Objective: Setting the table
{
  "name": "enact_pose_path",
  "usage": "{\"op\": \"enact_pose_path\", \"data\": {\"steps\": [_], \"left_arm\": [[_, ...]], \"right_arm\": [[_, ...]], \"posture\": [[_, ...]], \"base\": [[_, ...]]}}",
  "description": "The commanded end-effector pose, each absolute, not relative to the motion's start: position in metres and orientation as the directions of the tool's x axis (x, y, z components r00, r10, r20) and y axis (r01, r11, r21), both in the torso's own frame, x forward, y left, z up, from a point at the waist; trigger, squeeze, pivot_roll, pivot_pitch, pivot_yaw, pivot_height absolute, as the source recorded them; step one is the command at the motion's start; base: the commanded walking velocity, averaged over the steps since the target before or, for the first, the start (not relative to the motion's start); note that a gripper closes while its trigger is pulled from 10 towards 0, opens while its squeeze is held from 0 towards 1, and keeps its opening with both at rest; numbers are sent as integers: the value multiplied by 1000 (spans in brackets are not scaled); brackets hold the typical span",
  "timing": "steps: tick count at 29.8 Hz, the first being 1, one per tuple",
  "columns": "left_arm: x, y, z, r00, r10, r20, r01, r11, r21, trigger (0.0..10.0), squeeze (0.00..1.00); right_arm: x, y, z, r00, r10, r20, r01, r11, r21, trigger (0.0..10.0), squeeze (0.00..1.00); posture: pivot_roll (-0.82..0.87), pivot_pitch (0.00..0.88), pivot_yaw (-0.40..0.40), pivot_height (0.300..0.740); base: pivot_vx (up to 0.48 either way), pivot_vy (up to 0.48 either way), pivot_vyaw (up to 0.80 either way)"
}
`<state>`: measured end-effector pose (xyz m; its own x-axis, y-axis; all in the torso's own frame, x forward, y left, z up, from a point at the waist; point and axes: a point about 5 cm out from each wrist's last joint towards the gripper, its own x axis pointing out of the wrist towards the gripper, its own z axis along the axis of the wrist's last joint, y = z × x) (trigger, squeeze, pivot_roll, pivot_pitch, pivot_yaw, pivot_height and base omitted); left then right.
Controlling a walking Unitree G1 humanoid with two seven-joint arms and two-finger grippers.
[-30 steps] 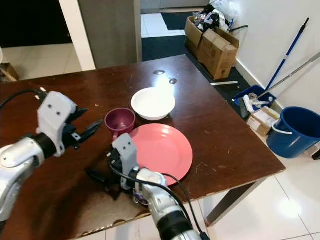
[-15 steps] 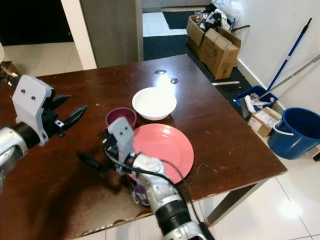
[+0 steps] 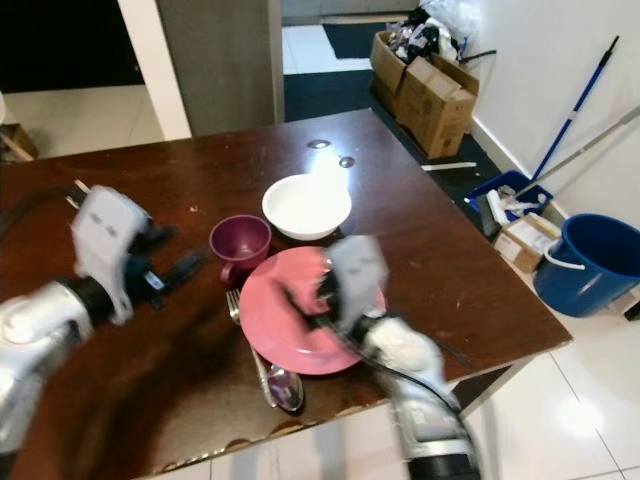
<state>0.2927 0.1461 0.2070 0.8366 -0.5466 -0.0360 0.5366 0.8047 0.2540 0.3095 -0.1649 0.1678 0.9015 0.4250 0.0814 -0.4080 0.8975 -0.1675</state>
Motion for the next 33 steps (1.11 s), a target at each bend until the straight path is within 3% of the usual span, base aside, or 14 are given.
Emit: {"op": "enact_pose_path", "data": {"steps": [1, 3, 4, 6, 9, 15, 18, 30, 33], "left_arm": [[294, 143, 205, 834, -551, -34, 540, 801, 258, 10000, 0], [298, 135, 198, 832, -554, -41, 545, 801, 248, 10000, 0], [298, 135, 198, 832, -554, -41, 545, 801, 248, 10000, 0], [300, 131, 197, 828, -559, -41, 550, 798, 245, 10000, 0], [300, 133, 199, 830, -557, -39, 548, 799, 248, 10000, 0], [299, 142, 201, 845, -534, -37, 524, 810, 262, 10000, 0], [297, 147, 202, 853, -521, -33, 509, 817, 271, 10000, 0], [294, 150, 204, 857, -515, -38, 504, 819, 276, 10000, 0], [295, 150, 205, 858, -513, -37, 502, 819, 277, 10000, 0]], "right_arm": [[310, -169, 160, 917, 393, 64, -380, 912, -152, 10000, 0], [318, -201, 153, 972, 230, 49, -218, 961, -171, 10000, 0], [318, -201, 153, 972, 230, 49, -218, 961, -171, 10000, 0], [327, -227, 150, 993, 107, 45, -99, 984, -146, 10000, 0], [332, -234, 150, 995, 84, 43, -81, 994, -76, 10000, 0], [350, -225, 145, 985, 170, 15, -171, 979, 111, 10000, 0], [358, -207, 136, 948, 316, -29, -302, 927, 223, 10000, 0], [359, -198, 112, 874, 452, -179, -377, 863, 336, 10000, 0], [356, -193, 108, 817, 535, -216, -448, 824, 346, 10000, 0]], "posture": [[-2, 58, 107, 740], [-7, 53, 111, 740], [-7, 53, 111, 740], [0, 51, 115, 740], [6, 52, 115, 740], [31, 58, 114, 740], [53, 67, 116, 740], [64, 79, 117, 740], [61, 83, 116, 740]], "base": [[0, 0, 0], [0, 0, 0], [0, 0, 0], [0, 0, 0], [0, 0, 0], [0, 0, 0], [0, 0, 0], [0, 0, 0], [0, 0, 0]]}}
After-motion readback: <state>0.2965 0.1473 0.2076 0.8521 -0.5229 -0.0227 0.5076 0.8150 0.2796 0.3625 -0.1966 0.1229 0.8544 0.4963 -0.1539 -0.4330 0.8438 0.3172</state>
